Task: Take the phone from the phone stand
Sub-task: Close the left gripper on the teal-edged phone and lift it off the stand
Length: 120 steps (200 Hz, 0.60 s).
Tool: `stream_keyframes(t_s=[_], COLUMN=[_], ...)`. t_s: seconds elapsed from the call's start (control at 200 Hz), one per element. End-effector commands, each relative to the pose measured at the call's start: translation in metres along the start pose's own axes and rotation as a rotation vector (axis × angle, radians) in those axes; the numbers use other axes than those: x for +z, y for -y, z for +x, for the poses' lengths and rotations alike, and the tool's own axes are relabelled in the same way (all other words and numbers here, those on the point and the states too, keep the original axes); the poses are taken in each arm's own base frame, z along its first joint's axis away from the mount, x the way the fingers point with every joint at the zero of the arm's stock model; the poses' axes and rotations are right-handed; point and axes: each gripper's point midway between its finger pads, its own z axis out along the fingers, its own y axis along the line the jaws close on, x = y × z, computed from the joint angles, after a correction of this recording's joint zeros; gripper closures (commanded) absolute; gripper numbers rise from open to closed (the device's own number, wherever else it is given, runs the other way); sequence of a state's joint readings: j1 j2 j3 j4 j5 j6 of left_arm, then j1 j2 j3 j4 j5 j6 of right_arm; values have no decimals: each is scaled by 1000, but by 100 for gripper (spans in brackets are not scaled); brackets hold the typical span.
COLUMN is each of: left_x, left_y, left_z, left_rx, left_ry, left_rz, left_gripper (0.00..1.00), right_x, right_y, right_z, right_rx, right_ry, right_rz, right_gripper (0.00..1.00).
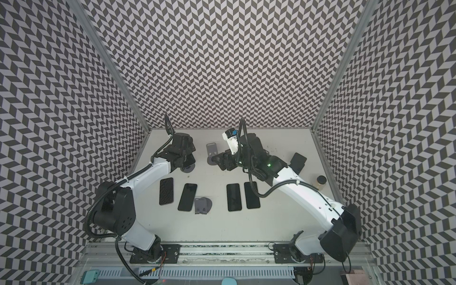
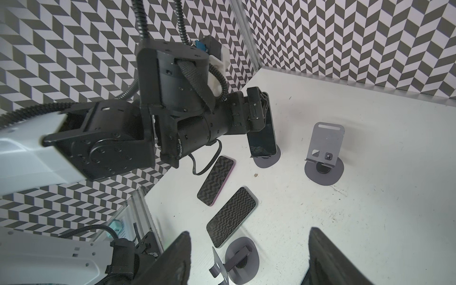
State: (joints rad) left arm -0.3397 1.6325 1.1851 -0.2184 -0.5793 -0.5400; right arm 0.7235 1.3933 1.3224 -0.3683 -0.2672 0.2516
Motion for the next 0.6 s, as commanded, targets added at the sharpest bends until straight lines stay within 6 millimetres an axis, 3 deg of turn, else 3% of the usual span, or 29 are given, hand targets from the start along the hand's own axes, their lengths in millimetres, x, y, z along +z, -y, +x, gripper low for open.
stream_keyframes(t_s=[0.0, 0.596], left_x=[1, 23], left_y=[0, 4], left_z=[-11, -1], left_rx=[-27, 12], left_ry=[19, -20], left_rz=[-24, -89], left_gripper=[4, 3], right_x=[-8, -10], right_y=[-13, -10], right_z=[-13, -8], right_rx=[-37, -54], right_ry=[56, 56], right_rz=[-41, -33], right_gripper=[27, 27])
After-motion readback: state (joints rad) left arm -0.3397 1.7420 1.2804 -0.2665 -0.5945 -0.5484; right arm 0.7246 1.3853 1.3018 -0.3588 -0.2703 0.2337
